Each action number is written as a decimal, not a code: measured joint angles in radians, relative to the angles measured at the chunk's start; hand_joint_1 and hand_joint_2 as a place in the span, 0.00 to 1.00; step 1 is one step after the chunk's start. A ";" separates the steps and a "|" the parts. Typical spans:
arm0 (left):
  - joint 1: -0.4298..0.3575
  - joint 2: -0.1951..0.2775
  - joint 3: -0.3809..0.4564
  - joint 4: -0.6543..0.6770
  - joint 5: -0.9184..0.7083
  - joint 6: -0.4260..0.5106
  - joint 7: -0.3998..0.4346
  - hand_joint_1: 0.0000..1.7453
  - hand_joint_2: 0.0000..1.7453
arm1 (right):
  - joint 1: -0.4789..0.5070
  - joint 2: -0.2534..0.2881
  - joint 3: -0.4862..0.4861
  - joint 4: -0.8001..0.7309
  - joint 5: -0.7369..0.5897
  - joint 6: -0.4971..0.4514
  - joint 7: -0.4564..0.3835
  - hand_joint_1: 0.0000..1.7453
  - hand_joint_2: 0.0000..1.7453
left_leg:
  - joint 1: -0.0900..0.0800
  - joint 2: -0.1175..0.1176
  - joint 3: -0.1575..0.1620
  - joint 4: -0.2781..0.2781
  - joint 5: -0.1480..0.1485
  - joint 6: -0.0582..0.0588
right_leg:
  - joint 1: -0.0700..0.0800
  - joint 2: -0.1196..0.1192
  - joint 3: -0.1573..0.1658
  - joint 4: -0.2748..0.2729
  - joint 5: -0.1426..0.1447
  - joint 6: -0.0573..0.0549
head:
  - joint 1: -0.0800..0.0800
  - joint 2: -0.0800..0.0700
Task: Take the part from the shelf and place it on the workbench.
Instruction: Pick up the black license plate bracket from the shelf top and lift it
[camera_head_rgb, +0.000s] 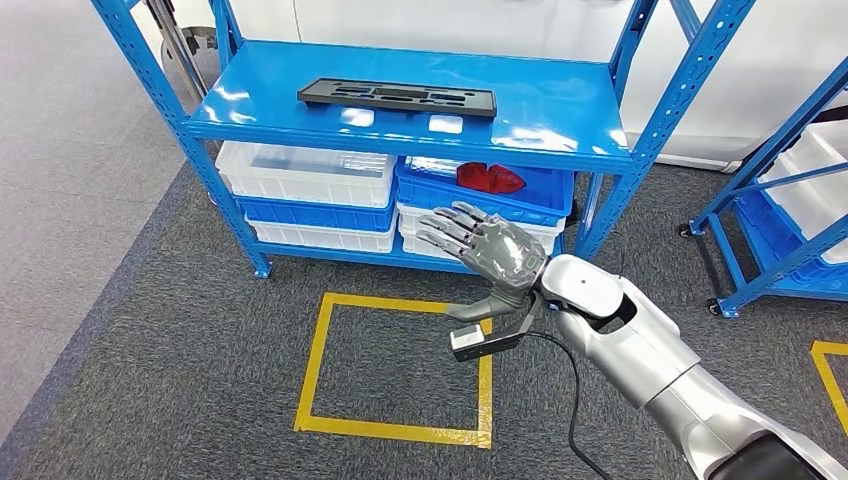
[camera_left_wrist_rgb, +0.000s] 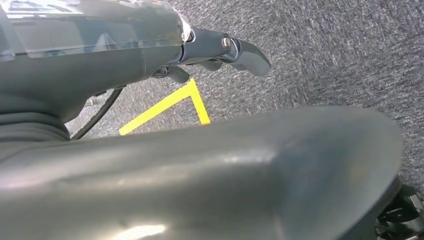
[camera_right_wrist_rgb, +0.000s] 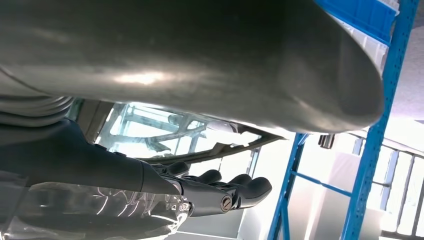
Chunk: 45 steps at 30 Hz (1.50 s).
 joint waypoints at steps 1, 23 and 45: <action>0.000 0.000 0.000 0.000 0.000 0.000 0.000 0.00 0.00 | 0.000 0.000 0.001 0.000 0.000 0.000 0.000 0.00 0.00 | 0.000 0.000 0.000 0.000 0.000 0.000 | 0.000 0.000 0.000 0.000 0.000 0.000 | 0.000 0.000; 0.000 0.000 -0.007 0.000 0.018 0.005 -0.053 0.00 0.00 | 0.019 -0.019 0.013 -0.010 -0.022 -0.038 -0.001 0.00 0.00 | -0.002 0.000 -0.002 0.003 0.000 0.001 | -0.005 0.000 -0.001 -0.001 0.001 0.002 | 0.000 0.000; -0.004 -0.006 -0.018 0.000 0.013 0.006 -0.061 0.00 0.00 | -0.060 -0.043 0.034 -0.006 -0.061 -0.002 0.038 0.00 0.00 | 0.009 -0.001 0.032 -0.003 -0.051 -0.013 | -0.010 0.001 -0.043 0.012 0.012 0.009 | 0.000 0.000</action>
